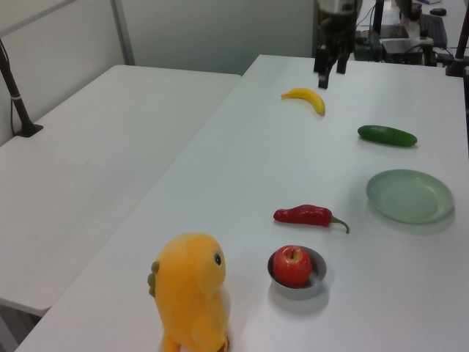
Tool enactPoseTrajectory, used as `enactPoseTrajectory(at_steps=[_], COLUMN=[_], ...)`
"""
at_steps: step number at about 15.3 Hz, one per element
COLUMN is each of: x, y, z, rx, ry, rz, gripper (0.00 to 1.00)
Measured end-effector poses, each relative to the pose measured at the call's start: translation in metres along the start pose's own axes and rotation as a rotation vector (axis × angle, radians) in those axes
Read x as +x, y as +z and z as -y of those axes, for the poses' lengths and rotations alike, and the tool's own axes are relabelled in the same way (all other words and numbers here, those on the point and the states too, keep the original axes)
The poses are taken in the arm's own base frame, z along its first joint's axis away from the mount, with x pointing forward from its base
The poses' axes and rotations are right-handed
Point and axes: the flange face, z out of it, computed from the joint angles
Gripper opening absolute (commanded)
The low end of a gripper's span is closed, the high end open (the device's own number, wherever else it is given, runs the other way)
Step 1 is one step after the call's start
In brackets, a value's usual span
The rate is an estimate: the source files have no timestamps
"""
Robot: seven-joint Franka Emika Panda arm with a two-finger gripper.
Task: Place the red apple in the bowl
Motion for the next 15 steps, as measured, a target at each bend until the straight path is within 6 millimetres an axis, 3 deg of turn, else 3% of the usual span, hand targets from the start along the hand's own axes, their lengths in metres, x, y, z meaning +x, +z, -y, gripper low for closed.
enactPoseTrajectory(at_steps=[1,3,15], x=[0.0,-0.001,-0.016], y=[-0.003,-0.002,0.023], z=[-0.019,-0.027,0.008], rx=[0.042,0.069,-0.026], ry=[-0.002,-0.007,-0.118], rz=[0.007,0.015,0.017], gripper=[1.0,1.0,1.0])
